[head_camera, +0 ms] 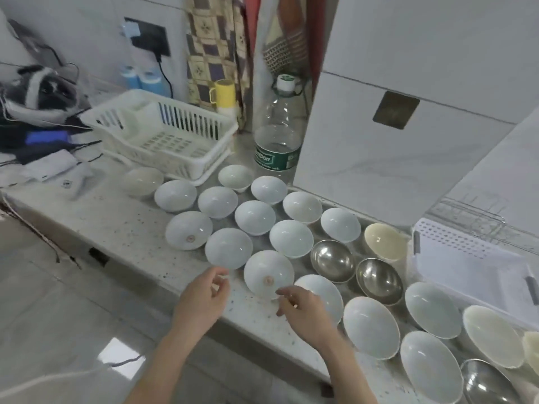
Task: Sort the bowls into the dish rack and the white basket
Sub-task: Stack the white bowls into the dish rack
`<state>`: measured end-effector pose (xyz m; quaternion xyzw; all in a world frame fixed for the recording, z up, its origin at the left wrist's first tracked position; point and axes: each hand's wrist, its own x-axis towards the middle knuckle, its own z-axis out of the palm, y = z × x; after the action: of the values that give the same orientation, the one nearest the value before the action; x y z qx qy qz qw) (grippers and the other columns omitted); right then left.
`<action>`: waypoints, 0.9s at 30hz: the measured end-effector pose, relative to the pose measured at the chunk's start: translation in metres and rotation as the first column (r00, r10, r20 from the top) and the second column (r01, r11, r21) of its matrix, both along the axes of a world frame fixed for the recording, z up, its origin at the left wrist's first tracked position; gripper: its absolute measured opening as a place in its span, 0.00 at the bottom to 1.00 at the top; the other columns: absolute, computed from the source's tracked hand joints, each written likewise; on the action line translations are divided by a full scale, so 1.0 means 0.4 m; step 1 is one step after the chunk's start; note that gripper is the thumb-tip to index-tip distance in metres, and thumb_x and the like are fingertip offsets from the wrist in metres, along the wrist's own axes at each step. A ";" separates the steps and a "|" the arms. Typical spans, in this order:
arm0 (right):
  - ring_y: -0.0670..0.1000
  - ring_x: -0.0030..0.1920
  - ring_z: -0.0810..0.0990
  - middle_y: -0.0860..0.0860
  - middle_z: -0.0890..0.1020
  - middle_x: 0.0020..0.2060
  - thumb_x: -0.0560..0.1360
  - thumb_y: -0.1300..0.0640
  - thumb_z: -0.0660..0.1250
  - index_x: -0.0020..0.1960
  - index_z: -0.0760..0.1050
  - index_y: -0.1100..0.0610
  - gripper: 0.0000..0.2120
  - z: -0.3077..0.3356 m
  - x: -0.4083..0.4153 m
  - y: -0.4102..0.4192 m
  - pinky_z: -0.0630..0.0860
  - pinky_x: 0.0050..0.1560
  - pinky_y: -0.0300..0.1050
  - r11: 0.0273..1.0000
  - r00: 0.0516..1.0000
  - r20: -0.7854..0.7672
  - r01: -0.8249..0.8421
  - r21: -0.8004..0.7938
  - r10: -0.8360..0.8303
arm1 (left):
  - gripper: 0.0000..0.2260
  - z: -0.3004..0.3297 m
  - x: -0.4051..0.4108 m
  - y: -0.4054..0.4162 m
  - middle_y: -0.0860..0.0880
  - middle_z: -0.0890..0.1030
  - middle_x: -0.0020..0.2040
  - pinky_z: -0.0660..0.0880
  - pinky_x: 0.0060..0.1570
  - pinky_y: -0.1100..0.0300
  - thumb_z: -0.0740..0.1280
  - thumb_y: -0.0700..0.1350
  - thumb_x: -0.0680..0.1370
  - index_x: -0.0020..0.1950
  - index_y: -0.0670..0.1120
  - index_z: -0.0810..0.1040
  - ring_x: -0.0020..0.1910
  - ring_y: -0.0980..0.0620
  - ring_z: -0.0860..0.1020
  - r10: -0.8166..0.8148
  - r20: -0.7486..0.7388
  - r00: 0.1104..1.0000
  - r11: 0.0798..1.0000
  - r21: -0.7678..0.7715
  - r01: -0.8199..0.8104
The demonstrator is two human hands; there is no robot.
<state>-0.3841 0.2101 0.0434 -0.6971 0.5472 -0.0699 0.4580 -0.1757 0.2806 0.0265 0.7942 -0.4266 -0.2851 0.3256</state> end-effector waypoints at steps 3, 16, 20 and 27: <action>0.37 0.42 0.78 0.42 0.84 0.37 0.78 0.50 0.60 0.61 0.77 0.46 0.13 0.001 0.129 0.016 0.74 0.48 0.37 0.998 0.998 0.038 -0.056 0.040 0.055 | 0.07 0.001 0.116 0.032 0.57 0.79 0.48 0.74 0.43 0.59 0.64 0.48 0.81 0.58 0.55 0.75 0.44 0.59 0.78 0.053 -0.018 0.998 0.999 0.009 -0.053; 0.40 0.24 0.70 0.47 0.86 0.38 0.78 0.55 0.62 0.58 0.77 0.51 0.10 -0.013 0.588 0.006 0.66 0.26 0.33 0.899 0.952 0.268 0.020 0.437 -0.151 | 0.08 -0.050 0.506 0.006 0.57 0.77 0.49 0.72 0.46 0.59 0.63 0.47 0.81 0.60 0.53 0.74 0.48 0.56 0.77 0.261 -0.151 0.954 0.965 0.038 -0.258; 0.43 0.24 0.69 0.49 0.87 0.40 0.77 0.53 0.66 0.56 0.77 0.52 0.09 -0.052 0.763 -0.027 0.60 0.22 0.35 0.713 0.825 0.319 0.138 0.687 -0.467 | 0.08 -0.064 0.628 -0.065 0.53 0.79 0.53 0.72 0.44 0.61 0.64 0.47 0.81 0.59 0.53 0.75 0.50 0.51 0.79 0.304 -0.288 0.908 0.952 0.068 -0.297; 0.46 0.27 0.70 0.54 0.83 0.50 0.79 0.55 0.65 0.55 0.74 0.58 0.08 -0.103 0.998 -0.121 0.59 0.17 0.34 0.340 0.573 0.171 0.202 0.918 -0.802 | 0.14 -0.068 0.816 -0.194 0.53 0.80 0.52 0.70 0.37 0.60 0.64 0.48 0.80 0.66 0.50 0.73 0.45 0.55 0.80 0.295 -0.321 0.900 0.941 0.263 -0.214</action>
<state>0.0150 0.1617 0.0024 -0.1062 0.5305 -0.1725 0.8231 0.1506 0.2032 -0.0007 0.8097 -0.2181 -0.4245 0.3416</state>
